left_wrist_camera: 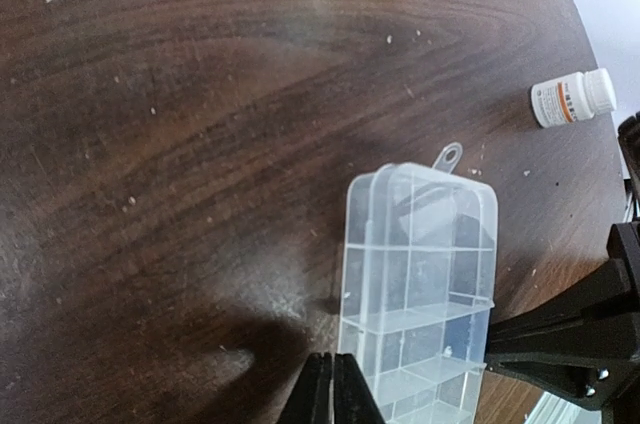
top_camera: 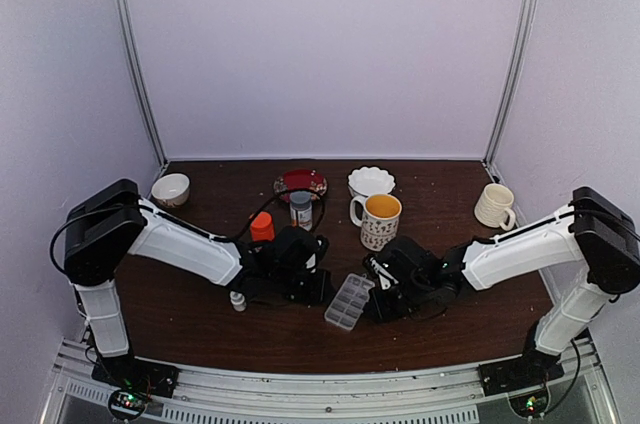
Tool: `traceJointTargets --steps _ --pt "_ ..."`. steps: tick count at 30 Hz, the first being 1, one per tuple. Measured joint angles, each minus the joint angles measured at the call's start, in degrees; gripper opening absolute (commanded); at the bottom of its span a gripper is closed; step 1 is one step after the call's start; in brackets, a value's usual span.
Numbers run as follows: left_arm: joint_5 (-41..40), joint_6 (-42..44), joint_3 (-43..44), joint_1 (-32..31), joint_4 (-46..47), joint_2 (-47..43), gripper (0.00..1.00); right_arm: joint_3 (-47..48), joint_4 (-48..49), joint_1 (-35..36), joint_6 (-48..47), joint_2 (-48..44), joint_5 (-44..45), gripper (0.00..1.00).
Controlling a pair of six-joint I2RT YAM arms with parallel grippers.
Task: Sort the pills into containers
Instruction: Pick up the pill container from the center of the board.
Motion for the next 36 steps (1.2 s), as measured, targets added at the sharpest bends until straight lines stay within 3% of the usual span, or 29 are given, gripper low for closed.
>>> traceJointTargets --steps 3,7,10,15,26,33,36 --pt "-0.5 0.5 0.3 0.1 -0.8 -0.2 0.10 -1.1 0.4 0.0 1.4 -1.7 1.5 0.00" --pt "-1.5 1.1 -1.2 0.1 -2.2 -2.0 0.25 -2.6 0.9 -0.1 3.3 -4.7 3.7 0.01" --pt "-1.4 1.7 -2.2 0.1 -2.9 -3.8 0.37 -3.9 2.3 -0.7 4.6 -6.3 4.5 0.09" --pt "0.3 1.6 -3.9 0.1 -1.1 -5.4 0.45 -6.7 6.8 -3.1 7.0 -7.9 3.8 0.21" --pt "6.1 0.7 -2.4 0.2 2.4 -1.2 0.42 -7.6 13.9 -4.5 10.6 -4.9 -0.2 0.30" --pt "9.4 -2.1 -2.6 1.5 6.7 1.0 0.24 -7.6 16.2 -4.5 11.6 -4.9 -1.3 0.33" --pt "10.7 -3.3 -3.5 2.1 9.0 1.3 0.14 -7.7 16.2 -4.6 11.9 -4.9 -1.4 0.42"
